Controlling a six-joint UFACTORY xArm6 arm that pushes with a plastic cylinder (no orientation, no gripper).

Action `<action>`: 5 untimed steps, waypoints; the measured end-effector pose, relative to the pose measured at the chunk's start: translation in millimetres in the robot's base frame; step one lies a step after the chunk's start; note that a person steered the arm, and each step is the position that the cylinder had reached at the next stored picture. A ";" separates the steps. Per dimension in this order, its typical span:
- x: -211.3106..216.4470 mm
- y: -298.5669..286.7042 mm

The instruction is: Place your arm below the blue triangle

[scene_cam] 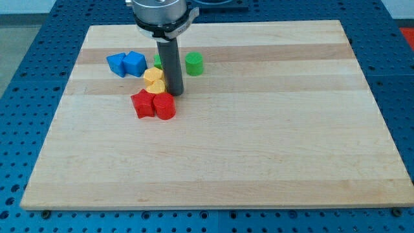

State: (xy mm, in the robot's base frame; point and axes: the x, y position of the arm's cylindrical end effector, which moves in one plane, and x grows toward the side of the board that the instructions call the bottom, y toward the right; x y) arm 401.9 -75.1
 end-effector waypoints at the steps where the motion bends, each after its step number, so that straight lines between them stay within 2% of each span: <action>1: 9.0 32.0; 3: 80.8 45.2; 4: 115.8 -7.4; 5: 107.6 -94.7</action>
State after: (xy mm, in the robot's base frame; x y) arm 509.5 -169.8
